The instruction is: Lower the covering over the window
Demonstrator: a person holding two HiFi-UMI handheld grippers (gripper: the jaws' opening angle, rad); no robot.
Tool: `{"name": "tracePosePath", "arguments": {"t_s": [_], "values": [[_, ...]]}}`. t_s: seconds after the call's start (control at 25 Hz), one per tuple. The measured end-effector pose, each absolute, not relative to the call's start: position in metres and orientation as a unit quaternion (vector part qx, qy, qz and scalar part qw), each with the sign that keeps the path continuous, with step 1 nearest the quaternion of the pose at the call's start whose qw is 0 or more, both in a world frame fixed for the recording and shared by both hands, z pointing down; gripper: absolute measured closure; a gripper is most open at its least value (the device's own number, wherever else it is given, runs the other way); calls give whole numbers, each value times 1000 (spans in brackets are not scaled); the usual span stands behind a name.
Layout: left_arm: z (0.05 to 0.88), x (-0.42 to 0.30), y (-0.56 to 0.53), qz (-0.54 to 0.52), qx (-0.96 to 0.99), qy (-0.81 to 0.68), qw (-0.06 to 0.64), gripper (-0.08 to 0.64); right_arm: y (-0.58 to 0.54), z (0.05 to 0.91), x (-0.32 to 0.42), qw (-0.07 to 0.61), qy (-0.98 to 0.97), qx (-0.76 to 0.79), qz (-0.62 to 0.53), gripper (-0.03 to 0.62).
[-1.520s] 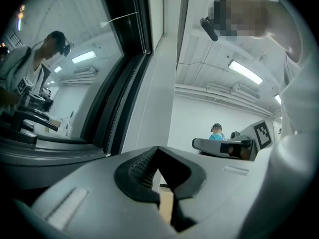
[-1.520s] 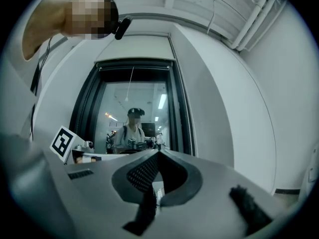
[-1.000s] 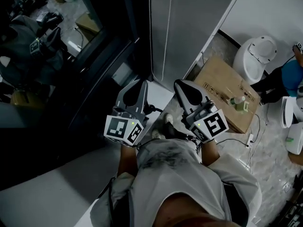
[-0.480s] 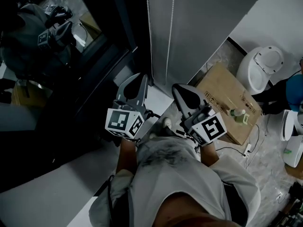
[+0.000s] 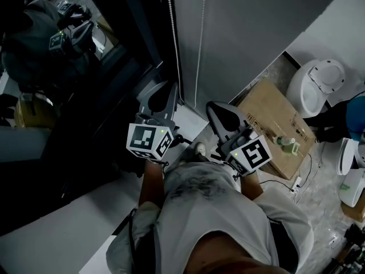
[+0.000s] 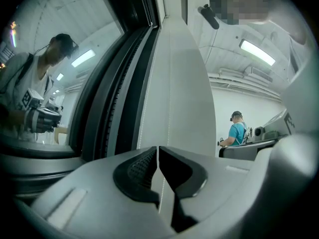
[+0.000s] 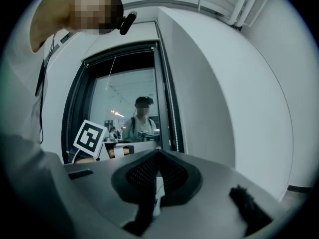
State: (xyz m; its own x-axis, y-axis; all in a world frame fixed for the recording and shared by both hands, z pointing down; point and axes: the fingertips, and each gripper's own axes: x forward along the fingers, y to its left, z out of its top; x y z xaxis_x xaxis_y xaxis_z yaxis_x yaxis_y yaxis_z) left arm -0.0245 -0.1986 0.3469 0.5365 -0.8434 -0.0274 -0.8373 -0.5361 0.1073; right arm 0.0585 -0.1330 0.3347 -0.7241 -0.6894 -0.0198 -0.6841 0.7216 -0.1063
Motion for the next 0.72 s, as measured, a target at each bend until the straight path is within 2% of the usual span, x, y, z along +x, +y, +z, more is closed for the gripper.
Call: {"name": "tracePosePath", "arguments": {"t_s": [0.72], "values": [[357, -26, -255, -10, 867, -497, 31, 488, -155, 341, 57, 13, 932, -362, -35, 575]]}}
